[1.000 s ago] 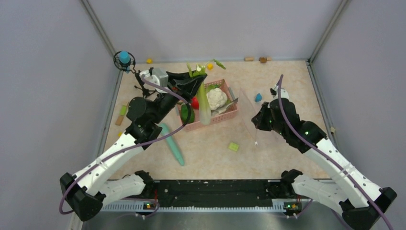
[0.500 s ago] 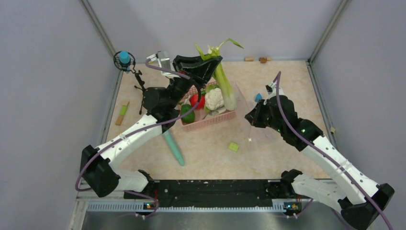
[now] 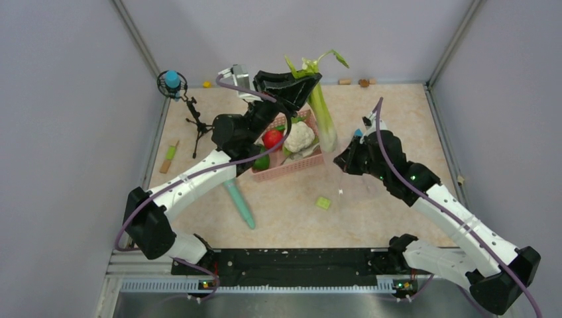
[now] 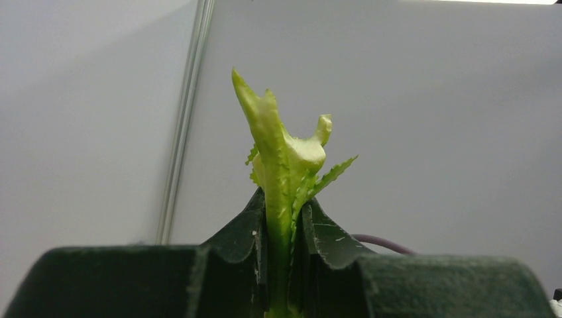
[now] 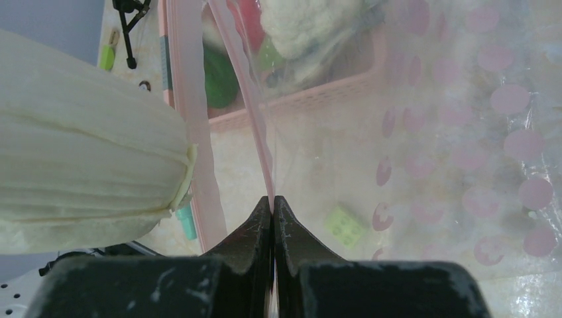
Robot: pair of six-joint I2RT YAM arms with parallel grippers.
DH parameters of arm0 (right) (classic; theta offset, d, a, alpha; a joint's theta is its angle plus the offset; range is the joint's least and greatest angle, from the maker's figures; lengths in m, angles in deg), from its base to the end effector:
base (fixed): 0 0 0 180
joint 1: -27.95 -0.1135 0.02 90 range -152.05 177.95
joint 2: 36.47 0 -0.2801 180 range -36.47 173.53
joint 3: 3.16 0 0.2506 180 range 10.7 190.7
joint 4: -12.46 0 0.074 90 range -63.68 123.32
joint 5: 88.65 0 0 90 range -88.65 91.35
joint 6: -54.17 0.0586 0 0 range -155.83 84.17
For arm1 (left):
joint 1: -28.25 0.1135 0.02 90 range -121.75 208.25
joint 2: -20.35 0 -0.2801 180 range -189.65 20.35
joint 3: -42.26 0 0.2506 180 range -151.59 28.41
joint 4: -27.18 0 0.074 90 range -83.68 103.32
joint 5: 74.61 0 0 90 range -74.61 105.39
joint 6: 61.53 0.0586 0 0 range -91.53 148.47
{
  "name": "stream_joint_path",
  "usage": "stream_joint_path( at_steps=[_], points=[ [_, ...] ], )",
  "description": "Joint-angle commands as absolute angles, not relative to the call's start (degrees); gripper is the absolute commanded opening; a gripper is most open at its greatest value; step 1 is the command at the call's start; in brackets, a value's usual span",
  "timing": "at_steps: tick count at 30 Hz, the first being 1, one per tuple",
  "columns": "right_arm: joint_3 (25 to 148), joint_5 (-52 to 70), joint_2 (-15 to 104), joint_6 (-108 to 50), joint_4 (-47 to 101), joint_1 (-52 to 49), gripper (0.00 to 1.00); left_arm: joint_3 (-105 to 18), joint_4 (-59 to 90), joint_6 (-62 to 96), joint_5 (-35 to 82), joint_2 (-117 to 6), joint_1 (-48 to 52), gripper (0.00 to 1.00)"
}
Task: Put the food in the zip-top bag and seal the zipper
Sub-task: Place the fake vegetable in the zipper food storage bag.
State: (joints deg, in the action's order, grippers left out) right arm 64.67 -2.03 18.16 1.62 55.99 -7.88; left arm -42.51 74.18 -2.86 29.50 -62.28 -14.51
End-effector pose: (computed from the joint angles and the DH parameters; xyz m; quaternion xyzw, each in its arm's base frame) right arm 0.1773 0.1238 0.3322 0.0269 0.8668 0.2762 0.4143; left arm 0.2253 -0.2278 0.4996 0.1490 0.3332 -0.5945 0.7165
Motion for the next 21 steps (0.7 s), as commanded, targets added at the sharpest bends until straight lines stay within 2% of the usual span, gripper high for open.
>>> stream_joint_path(
  at_steps=[1, 9, 21],
  points=[
    [65.1, -2.0, 16.9, 2.6, 52.7, -7.4, 0.00, -42.4, 79.2, -1.5, 28.2, -61.7, -14.7, 0.00],
    [64.1, 3.7, 14.1, 6.4, 50.3, -7.4, 0.00, -34.7, 84.6, -1.9, 25.1, -61.9, -14.8, 0.00],
    [64.8, 1.6, 11.8, 9.8, 47.2, -7.4, 0.00, -28.6, 88.1, -2.7, 25.8, -61.5, -15.2, 0.00]
  ],
)
